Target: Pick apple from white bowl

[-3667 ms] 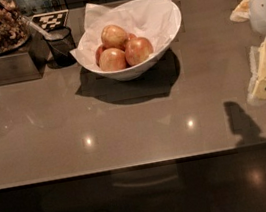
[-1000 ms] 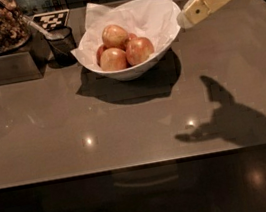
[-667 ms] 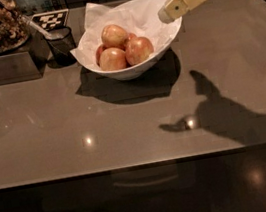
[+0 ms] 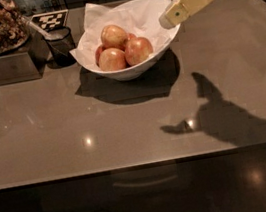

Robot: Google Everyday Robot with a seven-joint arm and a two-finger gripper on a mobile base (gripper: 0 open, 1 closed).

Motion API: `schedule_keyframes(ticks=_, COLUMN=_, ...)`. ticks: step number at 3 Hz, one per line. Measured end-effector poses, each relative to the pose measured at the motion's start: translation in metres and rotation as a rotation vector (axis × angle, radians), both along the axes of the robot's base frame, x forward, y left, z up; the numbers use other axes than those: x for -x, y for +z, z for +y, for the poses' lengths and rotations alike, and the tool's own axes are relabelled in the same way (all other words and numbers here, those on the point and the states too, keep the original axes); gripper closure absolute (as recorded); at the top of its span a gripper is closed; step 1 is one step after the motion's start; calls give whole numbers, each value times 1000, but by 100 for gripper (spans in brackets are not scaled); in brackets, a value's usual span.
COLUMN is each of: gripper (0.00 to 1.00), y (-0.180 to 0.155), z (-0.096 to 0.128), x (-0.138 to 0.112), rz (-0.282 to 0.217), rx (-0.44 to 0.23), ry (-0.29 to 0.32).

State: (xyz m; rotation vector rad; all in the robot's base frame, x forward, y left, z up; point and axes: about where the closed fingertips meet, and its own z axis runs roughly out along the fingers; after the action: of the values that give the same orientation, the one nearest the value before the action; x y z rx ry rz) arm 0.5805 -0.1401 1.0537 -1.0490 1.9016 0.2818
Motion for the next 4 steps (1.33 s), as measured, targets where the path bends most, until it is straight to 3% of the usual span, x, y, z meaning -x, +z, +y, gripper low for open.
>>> schedule_keyframes(ticks=2, gripper=0, y=-26, z=62, x=-14, rz=1, rx=97, ry=108)
schedule_keyframes(ticks=4, gripper=0, y=-30, z=64, x=-16, rz=11, rx=94, ry=106)
